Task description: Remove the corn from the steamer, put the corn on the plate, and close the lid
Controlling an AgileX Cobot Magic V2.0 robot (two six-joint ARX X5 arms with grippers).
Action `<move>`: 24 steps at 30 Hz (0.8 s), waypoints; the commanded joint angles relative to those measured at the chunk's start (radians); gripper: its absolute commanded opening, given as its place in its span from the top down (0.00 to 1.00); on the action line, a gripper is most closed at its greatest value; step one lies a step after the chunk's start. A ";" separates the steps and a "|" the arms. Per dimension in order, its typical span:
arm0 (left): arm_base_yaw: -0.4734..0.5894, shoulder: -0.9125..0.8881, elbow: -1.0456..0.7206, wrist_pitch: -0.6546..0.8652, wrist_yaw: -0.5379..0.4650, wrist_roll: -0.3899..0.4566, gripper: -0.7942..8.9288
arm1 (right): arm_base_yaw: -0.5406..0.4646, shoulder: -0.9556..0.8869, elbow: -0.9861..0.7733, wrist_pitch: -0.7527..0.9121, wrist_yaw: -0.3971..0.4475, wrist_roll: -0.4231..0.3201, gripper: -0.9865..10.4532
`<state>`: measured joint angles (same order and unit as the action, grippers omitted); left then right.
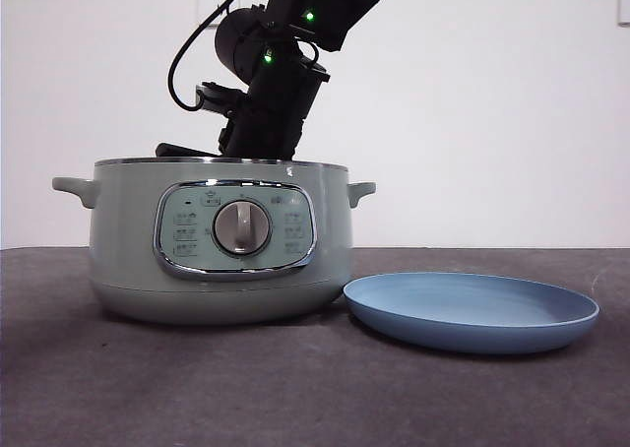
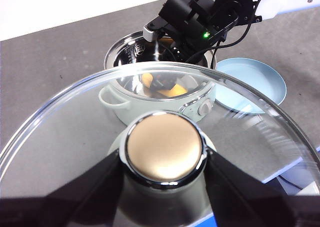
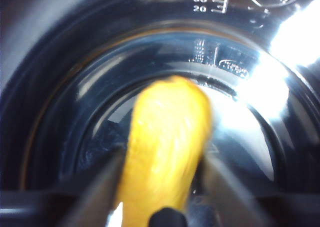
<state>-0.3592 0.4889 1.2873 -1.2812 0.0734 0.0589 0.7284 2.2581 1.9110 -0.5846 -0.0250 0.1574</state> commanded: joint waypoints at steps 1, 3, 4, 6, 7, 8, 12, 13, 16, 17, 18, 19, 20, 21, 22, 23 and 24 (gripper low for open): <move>-0.002 -0.010 0.009 0.038 0.006 -0.003 0.93 | 0.001 0.020 -0.002 0.000 0.004 -0.001 0.90; -0.002 -0.010 0.009 0.038 0.006 -0.003 0.93 | 0.001 0.020 -0.002 0.003 -0.002 -0.001 0.93; -0.002 -0.010 0.009 0.038 0.006 -0.003 0.93 | 0.001 0.019 -0.002 0.005 -0.003 -0.001 0.92; -0.002 -0.010 0.009 0.039 0.006 -0.003 0.93 | 0.001 0.014 -0.002 0.008 -0.003 -0.001 0.92; -0.002 -0.010 0.009 0.039 0.006 -0.003 0.93 | 0.001 0.009 -0.002 0.010 -0.003 -0.001 0.92; -0.002 -0.010 0.009 0.039 0.006 -0.003 0.93 | 0.001 0.002 -0.002 0.013 -0.003 -0.001 0.92; -0.002 -0.010 0.009 0.043 0.006 -0.003 0.93 | 0.001 -0.065 -0.001 0.020 -0.002 -0.010 0.92; -0.002 -0.010 0.009 0.047 0.006 -0.003 0.93 | 0.001 -0.088 -0.001 0.022 -0.001 -0.018 0.92; -0.002 -0.010 0.009 0.066 0.006 -0.003 0.93 | 0.001 -0.166 -0.001 0.023 0.001 -0.029 0.92; -0.002 -0.010 0.009 0.073 0.006 -0.003 0.93 | 0.001 -0.191 -0.001 0.022 0.002 -0.032 0.92; -0.002 -0.010 0.009 0.082 0.006 -0.003 0.93 | 0.000 -0.220 -0.001 0.018 0.007 -0.036 0.92; -0.002 -0.010 0.009 0.089 0.006 -0.003 0.93 | -0.002 -0.247 -0.001 0.013 0.010 -0.039 0.92; -0.002 -0.010 0.009 0.091 0.006 -0.003 0.93 | -0.004 -0.270 -0.001 0.005 0.010 -0.041 0.92; -0.002 -0.010 0.009 0.092 0.006 -0.002 0.93 | -0.010 -0.302 -0.001 -0.012 0.016 -0.046 0.92; -0.002 -0.010 0.009 0.092 0.006 -0.003 0.93 | -0.015 -0.329 -0.001 -0.034 0.034 -0.054 0.92; -0.002 -0.010 0.009 0.091 0.006 -0.003 0.93 | -0.019 -0.353 -0.001 -0.055 0.055 -0.067 0.92; -0.002 -0.010 0.009 0.091 0.006 -0.003 0.93 | -0.026 -0.388 -0.001 -0.089 0.086 -0.083 0.92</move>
<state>-0.3595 0.4889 1.2873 -1.2369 0.0734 0.0589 0.7101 1.8771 1.9171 -0.6498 0.0364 0.1047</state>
